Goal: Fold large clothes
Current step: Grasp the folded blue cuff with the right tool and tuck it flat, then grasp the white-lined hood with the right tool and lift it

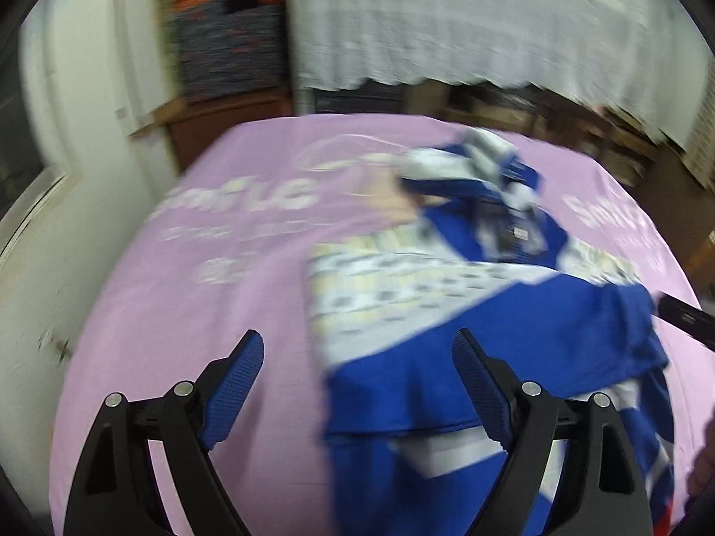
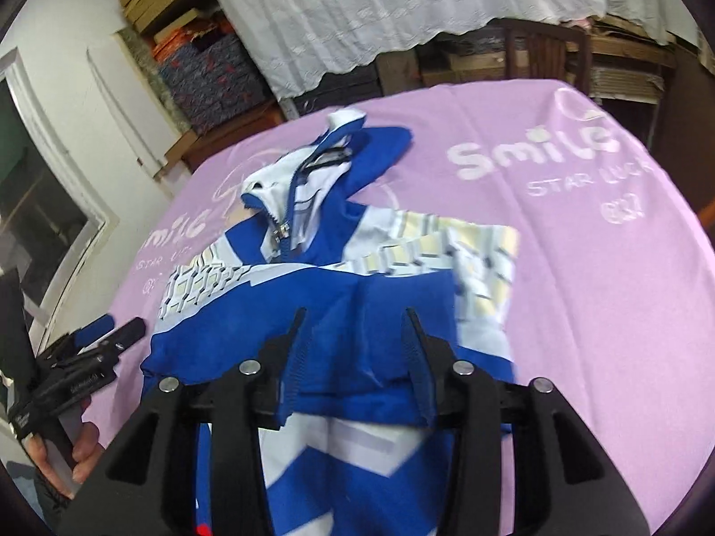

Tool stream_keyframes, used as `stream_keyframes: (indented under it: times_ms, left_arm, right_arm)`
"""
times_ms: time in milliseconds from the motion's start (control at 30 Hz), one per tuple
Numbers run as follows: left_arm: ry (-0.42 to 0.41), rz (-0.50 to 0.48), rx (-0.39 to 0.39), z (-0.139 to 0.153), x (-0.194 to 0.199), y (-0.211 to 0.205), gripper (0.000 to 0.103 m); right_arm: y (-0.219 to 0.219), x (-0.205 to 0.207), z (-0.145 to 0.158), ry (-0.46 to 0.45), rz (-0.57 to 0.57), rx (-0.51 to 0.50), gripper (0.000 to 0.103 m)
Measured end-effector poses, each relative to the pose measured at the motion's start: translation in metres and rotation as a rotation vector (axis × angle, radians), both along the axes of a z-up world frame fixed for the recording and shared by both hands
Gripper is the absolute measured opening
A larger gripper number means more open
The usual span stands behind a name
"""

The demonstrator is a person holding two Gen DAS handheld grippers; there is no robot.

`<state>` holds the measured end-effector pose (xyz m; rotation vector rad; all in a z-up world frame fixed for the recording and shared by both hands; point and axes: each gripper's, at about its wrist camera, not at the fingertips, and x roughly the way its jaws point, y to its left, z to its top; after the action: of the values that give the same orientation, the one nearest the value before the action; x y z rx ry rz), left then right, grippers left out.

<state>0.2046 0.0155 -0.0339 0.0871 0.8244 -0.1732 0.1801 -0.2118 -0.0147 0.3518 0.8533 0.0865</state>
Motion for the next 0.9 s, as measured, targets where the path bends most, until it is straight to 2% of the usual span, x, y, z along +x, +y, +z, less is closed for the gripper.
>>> stream_keyframes:
  times_ms: [100, 167, 200, 267, 300, 333, 433, 500, 567, 667, 767, 867, 900]
  left_arm:
    - [0.028, -0.074, 0.041, -0.014, 0.011, -0.031, 0.087]
    - [0.055, -0.067, 0.092, -0.031, 0.022, -0.040, 0.087]
    - [0.086, -0.069, 0.093, -0.043, 0.028, -0.041, 0.089]
    - [0.097, -0.062, 0.038, -0.051, 0.033, -0.034, 0.096]
    - [0.108, -0.061, 0.012, -0.052, 0.036, -0.029, 0.097]
    - [0.121, -0.064, -0.014, -0.051, 0.039, -0.026, 0.097]
    - [0.130, -0.045, -0.100, -0.047, 0.042, -0.013, 0.097]
    - [0.113, -0.009, -0.120, -0.044, 0.044, -0.003, 0.097]
    - [0.077, 0.049, -0.101, -0.038, 0.045, 0.007, 0.096]
    - [0.056, 0.113, -0.096, -0.032, 0.048, 0.020, 0.096]
    - [0.086, 0.176, -0.109, -0.039, 0.053, 0.034, 0.096]
    - [0.131, 0.192, -0.109, -0.050, 0.058, 0.038, 0.096]
    - [0.121, 0.192, -0.113, -0.049, 0.057, 0.038, 0.096]
  right_arm:
    - [0.005, 0.016, -0.021, 0.065, 0.009, -0.017, 0.042]
    - [0.005, 0.020, -0.033, 0.093, 0.015, -0.046, 0.040]
    - [0.006, 0.020, -0.033, 0.087, 0.027, -0.060, 0.040]
    - [0.006, 0.023, -0.030, 0.104, 0.046, -0.062, 0.042]
    - [0.004, 0.026, -0.026, 0.105, 0.052, -0.043, 0.048]
    - [0.002, 0.031, -0.021, 0.094, 0.052, -0.014, 0.052]
    - [-0.001, 0.052, -0.003, 0.063, 0.035, 0.013, 0.053]
    - [-0.001, 0.075, 0.009, 0.046, 0.020, 0.027, 0.054]
    - [0.001, 0.102, 0.018, 0.042, -0.006, 0.039, 0.057]
    - [0.002, 0.145, 0.023, 0.033, -0.038, 0.039, 0.068]
    - [0.003, 0.188, 0.021, 0.038, -0.067, 0.022, 0.070]
    - [0.004, 0.231, 0.011, 0.067, -0.091, 0.006, 0.070]
    - [0.004, 0.243, 0.007, 0.076, -0.097, 0.008, 0.070]
